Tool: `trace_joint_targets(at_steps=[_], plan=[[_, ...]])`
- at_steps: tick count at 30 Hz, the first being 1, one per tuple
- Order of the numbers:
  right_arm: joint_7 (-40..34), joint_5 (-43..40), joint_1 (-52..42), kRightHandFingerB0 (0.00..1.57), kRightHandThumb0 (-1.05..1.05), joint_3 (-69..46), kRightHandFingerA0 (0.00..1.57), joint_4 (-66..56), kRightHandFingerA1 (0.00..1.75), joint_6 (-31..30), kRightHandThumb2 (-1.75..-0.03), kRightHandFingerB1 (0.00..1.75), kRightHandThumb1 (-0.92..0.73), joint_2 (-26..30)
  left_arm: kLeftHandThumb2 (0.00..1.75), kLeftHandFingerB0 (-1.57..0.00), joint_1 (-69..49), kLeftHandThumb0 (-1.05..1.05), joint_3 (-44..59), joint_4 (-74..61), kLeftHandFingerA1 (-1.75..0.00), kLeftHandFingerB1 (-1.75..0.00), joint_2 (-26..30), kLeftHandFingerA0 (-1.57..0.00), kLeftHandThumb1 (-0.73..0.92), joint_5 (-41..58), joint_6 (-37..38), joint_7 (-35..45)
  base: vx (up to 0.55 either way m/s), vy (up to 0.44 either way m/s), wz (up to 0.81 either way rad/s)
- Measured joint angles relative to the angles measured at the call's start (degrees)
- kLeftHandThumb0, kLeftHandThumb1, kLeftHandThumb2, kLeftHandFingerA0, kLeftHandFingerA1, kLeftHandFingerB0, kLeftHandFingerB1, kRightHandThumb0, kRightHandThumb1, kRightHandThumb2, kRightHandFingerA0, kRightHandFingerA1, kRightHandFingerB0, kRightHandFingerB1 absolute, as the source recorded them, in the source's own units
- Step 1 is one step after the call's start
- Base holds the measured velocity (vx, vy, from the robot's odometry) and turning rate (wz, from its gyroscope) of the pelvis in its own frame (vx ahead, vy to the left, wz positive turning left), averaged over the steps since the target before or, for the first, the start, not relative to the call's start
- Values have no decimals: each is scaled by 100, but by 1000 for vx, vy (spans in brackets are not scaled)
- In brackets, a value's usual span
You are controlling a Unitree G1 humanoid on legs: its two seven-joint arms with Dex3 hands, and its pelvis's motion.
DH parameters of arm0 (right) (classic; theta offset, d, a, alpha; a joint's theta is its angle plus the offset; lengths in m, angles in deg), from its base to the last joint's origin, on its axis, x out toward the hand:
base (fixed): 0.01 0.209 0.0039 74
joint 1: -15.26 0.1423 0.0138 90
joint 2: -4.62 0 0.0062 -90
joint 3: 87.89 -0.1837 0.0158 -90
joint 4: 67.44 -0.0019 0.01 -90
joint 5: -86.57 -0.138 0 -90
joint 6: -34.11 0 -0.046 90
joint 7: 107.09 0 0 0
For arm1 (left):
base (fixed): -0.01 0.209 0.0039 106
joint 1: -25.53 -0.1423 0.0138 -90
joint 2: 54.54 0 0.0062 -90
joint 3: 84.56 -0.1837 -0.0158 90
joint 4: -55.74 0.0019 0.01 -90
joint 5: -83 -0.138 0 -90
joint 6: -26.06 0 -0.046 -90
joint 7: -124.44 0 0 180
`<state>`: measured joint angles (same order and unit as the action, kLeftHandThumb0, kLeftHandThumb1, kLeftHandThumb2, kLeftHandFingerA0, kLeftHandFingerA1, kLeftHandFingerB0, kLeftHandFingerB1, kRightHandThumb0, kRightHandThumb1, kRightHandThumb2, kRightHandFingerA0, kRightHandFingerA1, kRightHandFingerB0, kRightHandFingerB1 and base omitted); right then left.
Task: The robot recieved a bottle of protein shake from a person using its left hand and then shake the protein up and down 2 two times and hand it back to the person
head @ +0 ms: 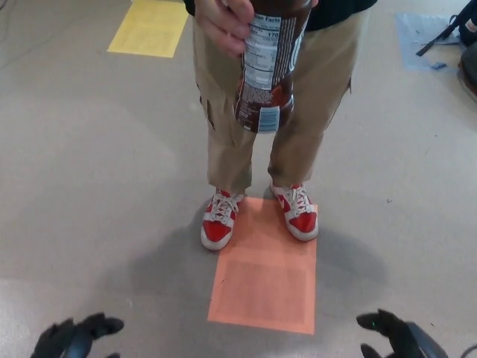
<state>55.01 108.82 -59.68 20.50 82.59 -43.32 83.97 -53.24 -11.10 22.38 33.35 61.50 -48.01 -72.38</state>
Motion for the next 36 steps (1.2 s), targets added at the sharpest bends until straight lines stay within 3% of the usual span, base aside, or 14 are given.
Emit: trace_joint_targets(at_steps=[6,13,14,17,19,20,21,22,23,24,25,26,29,36], plan=[[-529,146,91,46,-27,137,94,282,55,500,-65,38,-82,-36,65,-75,169,-16,77,-385,-52,-53,138,-91,83,-9,519,-107,0,0,0],[-1094,317,146,55,-25,244,95,563,56,1001,-66,42,-78,-46,64,-69,552,-22,442,-1785,-52,-47,379,-88,81,358,755,466,35,-1,0],[-1138,331,146,55,-26,253,94,583,56,1043,-64,41,-79,-48,61,-56,572,-26,475,-1999,-49,-41,380,-78,70,434,737,574,0,0,0],[-1231,359,144,54,-26,273,91,623,55,1131,-64,41,-82,-51,60,-50,593,-32,535,-2515,-47,-38,379,-72,68,617,637,838,0,0,0],[-1298,390,143,54,-28,292,90,663,56,1186,-64,41,-83,-52,60,-40,619,-35,588,-2951,-42,-34,379,-58,69,785,481,1073,0,0,0],[-1322,406,142,54,-29,299,89,684,57,1206,-64,40,-83,-53,60,-26,634,-43,605,-3147,-37,-30,379,-42,66,866,386,1179,0,0,0],[-1343,420,141,53,-29,304,89,699,56,1225,-64,40,-82,-54,73,-9,661,-57,615,-3324,-41,-31,379,-19,50,937,294,1285,0,0,0],[-1357,429,141,53,-29,307,89,707,56,1239,-64,40,-82,-56,73,-9,692,-57,619,-3472,-41,-31,379,-19,50,1006,205,1378,0,0,0],[-1365,433,141,53,-29,309,88,710,56,1251,-64,39,-83,-58,95,0,718,-32,621,-3582,-48,-49,379,0,42,1067,136,1444,0,0,0],[-1371,437,141,53,-29,311,88,711,56,1262,-64,39,-83,-60,95,0,758,-32,622,-3690,-48,-49,378,0,42,1134,55,1520,0,0,0],[-1379,440,141,53,-29,312,89,713,56,1271,-64,40,-83,-63,80,0,807,-61,623,-3802,-42,-23,377,-7,44,1206,-38,1601,0,0,0],[-1384,441,141,53,-29,313,90,714,56,1277,-64,40,-83,-63,80,-1,852,-67,623,-3880,-36,-16,376,-3,45,1267,-107,1659,0,0,0],[-1401,446,141,54,-28,319,91,715,57,1293,-63,41,-79,-68,82,0,1068,-79,623,-4129,0,-3,367,0,48,1455,-386,1847,0,0,0],[-1426,457,141,55,-28,328,91,715,56,1330,-64,41,-81,-75,83,0,1615,-79,623,-4356,0,0,334,0,47,1782,-967,2183,0,0,0]])
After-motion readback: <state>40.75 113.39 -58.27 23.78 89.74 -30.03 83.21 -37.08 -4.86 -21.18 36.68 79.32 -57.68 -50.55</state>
